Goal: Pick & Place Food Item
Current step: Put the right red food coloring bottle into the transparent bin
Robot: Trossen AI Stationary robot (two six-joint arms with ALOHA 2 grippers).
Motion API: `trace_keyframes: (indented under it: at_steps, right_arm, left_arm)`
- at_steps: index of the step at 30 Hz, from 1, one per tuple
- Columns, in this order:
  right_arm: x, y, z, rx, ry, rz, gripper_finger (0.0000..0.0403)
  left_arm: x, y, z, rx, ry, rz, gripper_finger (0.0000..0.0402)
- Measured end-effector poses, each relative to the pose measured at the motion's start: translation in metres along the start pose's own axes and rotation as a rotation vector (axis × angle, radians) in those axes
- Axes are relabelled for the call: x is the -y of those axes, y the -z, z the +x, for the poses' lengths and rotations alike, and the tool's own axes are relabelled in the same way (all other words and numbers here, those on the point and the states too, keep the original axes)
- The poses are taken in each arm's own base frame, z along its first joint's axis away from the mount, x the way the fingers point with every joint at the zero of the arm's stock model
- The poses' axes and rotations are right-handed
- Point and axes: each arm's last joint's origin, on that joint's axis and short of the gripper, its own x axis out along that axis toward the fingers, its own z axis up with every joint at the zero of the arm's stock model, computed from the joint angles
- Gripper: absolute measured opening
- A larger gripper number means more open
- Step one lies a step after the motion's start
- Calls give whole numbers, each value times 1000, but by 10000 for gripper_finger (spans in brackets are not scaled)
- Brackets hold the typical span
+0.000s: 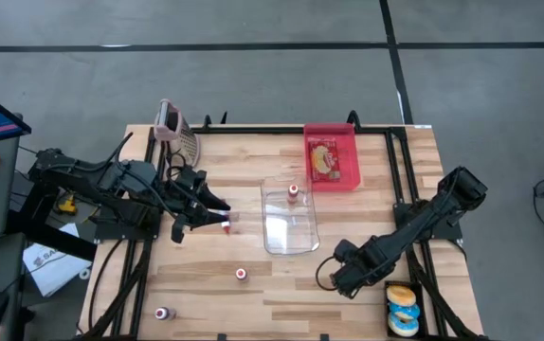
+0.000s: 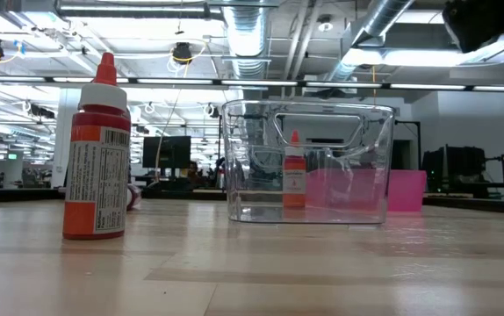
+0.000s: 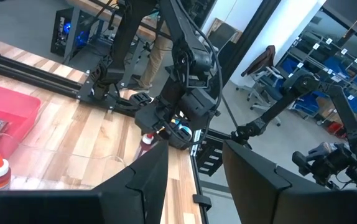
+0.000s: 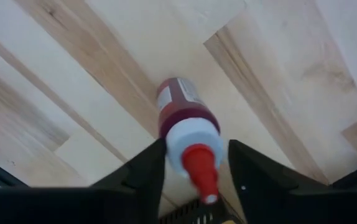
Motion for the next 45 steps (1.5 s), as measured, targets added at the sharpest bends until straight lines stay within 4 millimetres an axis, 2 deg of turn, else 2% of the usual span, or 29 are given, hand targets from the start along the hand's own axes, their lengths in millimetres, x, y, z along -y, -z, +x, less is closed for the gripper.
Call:
trace_keyframes:
  at_steps: [5, 14, 18, 21, 27, 33, 39, 45]
  right_arm:
    - [0, 0, 0, 0, -2, 0, 94]
    - [0, -7, -13, 13, 3, 21, 95]
    - [6, -15, -34, 51, -4, 33, 95]
    - [15, -27, -58, 112, -50, 61, 95]
    - [43, -55, -107, 239, -162, 127, 95]
    - [61, -93, -138, 346, -263, 115, 95]
    - [69, -148, -143, 402, -245, 29, 95]
    - [68, -206, -127, 340, -209, -88, 95]
  left_arm:
    - [0, 0, 0, 1, 1, 0, 149]
    - [0, 0, 0, 1, 0, 0, 149]
    - [0, 0, 0, 1, 0, 1, 149]
    - [0, 0, 0, 2, -2, 1, 149]
    - [-1, 0, 0, 3, -4, 6, 149]
    - [-1, 0, 0, 4, -8, 7, 149]
    - [-1, 0, 0, 6, -14, 9, 149]
    - [-1, 0, 0, 10, -21, 9, 149]
